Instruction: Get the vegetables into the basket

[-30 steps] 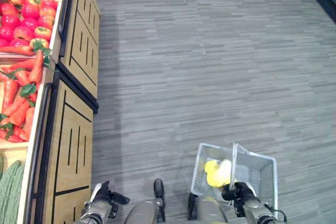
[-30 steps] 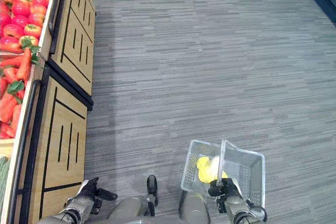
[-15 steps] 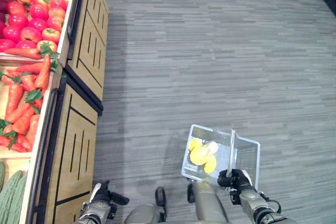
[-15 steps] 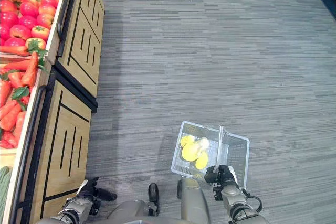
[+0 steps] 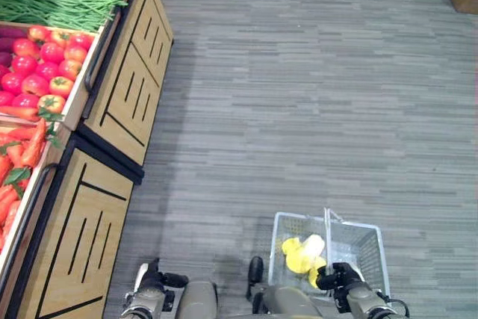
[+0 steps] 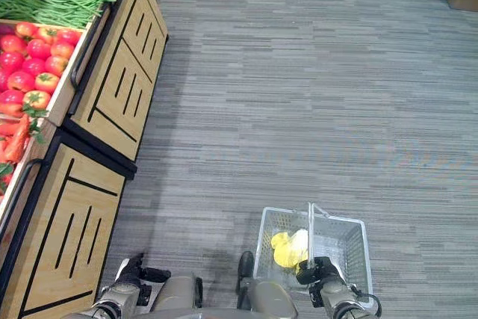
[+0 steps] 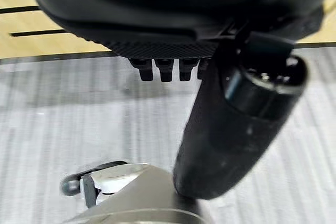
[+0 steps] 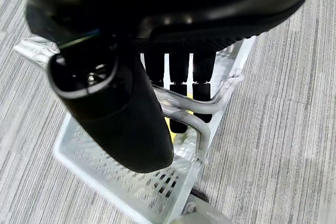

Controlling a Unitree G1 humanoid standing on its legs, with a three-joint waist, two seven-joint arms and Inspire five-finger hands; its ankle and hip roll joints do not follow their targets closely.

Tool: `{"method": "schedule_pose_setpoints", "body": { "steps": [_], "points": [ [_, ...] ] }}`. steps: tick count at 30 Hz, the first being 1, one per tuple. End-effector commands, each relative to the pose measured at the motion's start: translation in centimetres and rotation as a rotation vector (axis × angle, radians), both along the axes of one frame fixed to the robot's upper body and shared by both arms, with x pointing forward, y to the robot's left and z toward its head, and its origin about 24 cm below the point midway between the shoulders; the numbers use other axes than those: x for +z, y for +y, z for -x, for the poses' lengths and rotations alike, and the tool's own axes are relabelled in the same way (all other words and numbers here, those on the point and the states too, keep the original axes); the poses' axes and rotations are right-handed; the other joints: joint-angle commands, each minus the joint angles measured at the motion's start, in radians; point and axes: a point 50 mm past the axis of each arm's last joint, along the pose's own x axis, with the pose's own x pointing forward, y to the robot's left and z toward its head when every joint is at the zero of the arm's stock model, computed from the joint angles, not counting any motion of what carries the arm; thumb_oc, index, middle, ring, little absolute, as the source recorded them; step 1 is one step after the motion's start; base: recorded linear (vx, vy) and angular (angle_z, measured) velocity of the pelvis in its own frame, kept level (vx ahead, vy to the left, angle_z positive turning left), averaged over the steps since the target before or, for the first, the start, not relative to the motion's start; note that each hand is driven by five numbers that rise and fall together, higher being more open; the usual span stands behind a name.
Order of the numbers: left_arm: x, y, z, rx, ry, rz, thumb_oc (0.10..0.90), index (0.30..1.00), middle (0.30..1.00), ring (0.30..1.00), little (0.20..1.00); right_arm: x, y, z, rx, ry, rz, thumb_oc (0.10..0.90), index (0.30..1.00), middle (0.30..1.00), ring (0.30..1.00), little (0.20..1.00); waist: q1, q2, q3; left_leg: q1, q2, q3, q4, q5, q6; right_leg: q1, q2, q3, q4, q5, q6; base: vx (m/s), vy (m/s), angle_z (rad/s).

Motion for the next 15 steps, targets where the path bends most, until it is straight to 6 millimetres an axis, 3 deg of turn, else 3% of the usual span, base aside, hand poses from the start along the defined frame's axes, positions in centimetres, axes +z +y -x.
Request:
{"method": "schedule_pose_setpoints", "body": {
  "steps": [1,2,4,5,9,15],
  "points": [
    [-0.7,-1.1,1.2,-0.059,0.057,-0.001,0.900,1.000,1.000,1.000,1.000,0.1,-2.9,3.2,-0.047,0.068,0.079,0.400,0.300,0.300,0.300,0.300,-0.011,0.032,-0.012,0.083,-0.064,0.039,-0.417,0.066,0.081,-0.090,-0.100,0.049,0.090,-0.069,0.134,0.18,0.251,0.72],
    [-0.7,-1.1,1.2,-0.080,0.062,-0.013,0.900,1.000,1.000,1.000,1.000,0.1,-3.3,3.6,-0.049,0.082,0.096,0.400,0.300,0.300,0.300,0.300,-0.005,0.045,-0.019,0.046,-0.072,0.020,-0.495,0.132,0.075,-0.074,-0.100,0.042,0.091,-0.074,0.134,0.25,0.359,0.57],
    [-0.6,-0.8,1.1,-0.078,0.058,-0.010,0.900,1.000,1.000,1.000,1.000,-0.1,-2.4,3.2,-0.031,0.079,0.077,0.400,0.300,0.300,0.300,0.300,0.001,0.040,-0.020,0.075,-0.080,0.015,-0.460,0.081,0.095,-0.070,-0.103,0.093,0.130,-0.089,0.148,0.33,0.580,-0.39],
    [-0.5,0.2,1.5,-0.089,0.075,-0.041,0.900,1.000,1.000,1.000,1.000,-0.3,-1.8,3.2,-0.028,0.082,0.067,0.400,0.300,0.300,0.300,0.300,0.012,0.021,-0.026,0.095,-0.096,0.065,-0.416,0.020,0.129,-0.055,-0.130,0.138,0.131,-0.076,0.181,0.26,0.633,-0.95],
    [-0.2,1.2,1.4,-0.065,0.063,-0.061,0.900,1.000,1.000,1.000,1.000,-0.4,-1.3,2.7,0.000,0.084,0.057,0.400,0.300,0.300,0.300,0.300,0.031,0.008,-0.018,0.106,-0.109,0.092,-0.398,-0.014,0.159,-0.067,-0.144,0.174,0.145,-0.057,0.200,0.09,0.324,-0.66],
    [0.0,1.8,1.5,-0.056,0.068,-0.074,0.900,1.000,1.000,1.000,1.000,-0.4,-1.0,2.5,0.018,0.089,0.047,0.400,0.300,0.300,0.300,0.300,0.046,-0.003,-0.014,0.108,-0.135,0.090,-0.387,-0.043,0.192,-0.078,-0.167,0.175,0.159,-0.009,0.226,0.04,0.214,-0.08]
  ]
}}
